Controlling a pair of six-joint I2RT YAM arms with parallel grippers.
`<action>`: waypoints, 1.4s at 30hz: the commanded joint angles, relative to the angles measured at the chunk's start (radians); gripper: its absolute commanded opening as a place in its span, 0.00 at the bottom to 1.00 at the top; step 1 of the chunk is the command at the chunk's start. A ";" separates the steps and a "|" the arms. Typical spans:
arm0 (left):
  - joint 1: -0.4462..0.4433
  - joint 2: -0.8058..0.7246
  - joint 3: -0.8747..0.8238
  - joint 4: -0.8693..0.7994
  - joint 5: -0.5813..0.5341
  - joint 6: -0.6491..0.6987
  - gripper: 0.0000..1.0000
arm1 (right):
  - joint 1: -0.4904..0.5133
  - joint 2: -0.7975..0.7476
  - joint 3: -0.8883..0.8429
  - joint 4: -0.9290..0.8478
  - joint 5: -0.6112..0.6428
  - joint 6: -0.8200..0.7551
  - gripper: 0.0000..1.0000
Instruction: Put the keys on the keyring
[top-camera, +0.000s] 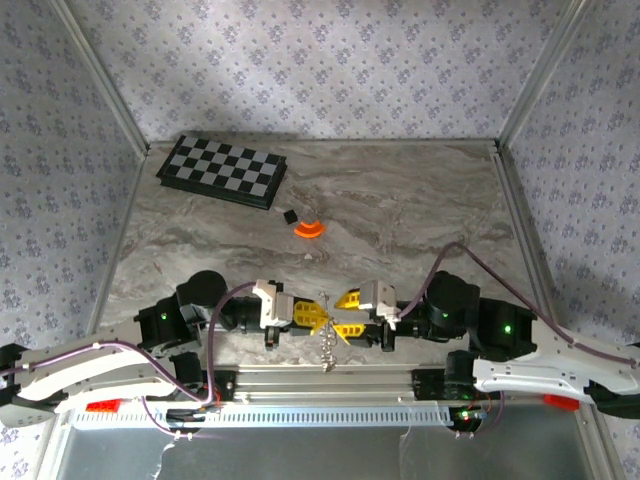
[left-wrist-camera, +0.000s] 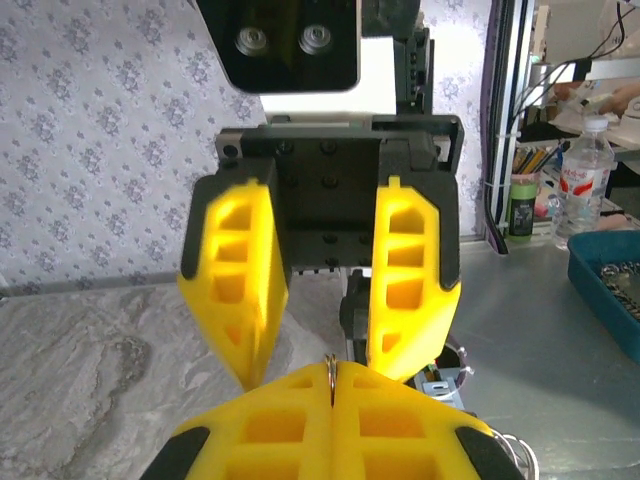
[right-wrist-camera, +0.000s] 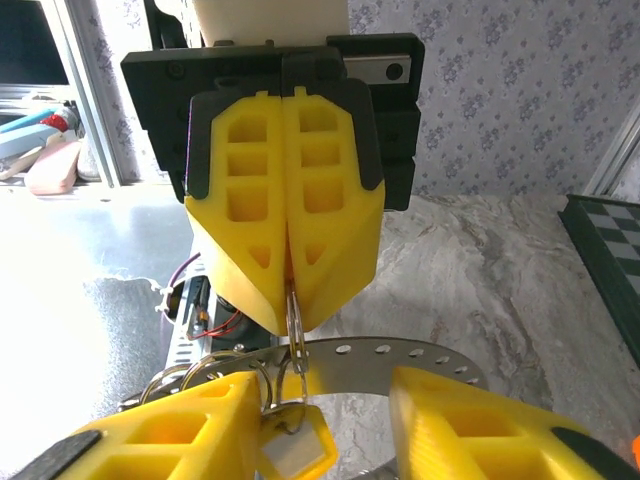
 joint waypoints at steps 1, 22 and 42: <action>-0.005 -0.015 -0.010 0.113 -0.010 -0.027 0.00 | 0.008 -0.003 -0.016 0.053 -0.019 0.019 0.36; -0.004 0.014 -0.021 0.134 0.003 -0.035 0.00 | 0.007 -0.024 -0.078 0.141 -0.035 0.036 0.22; -0.007 0.043 0.075 -0.095 -0.076 0.015 0.25 | 0.009 -0.027 -0.018 -0.001 0.083 0.003 0.00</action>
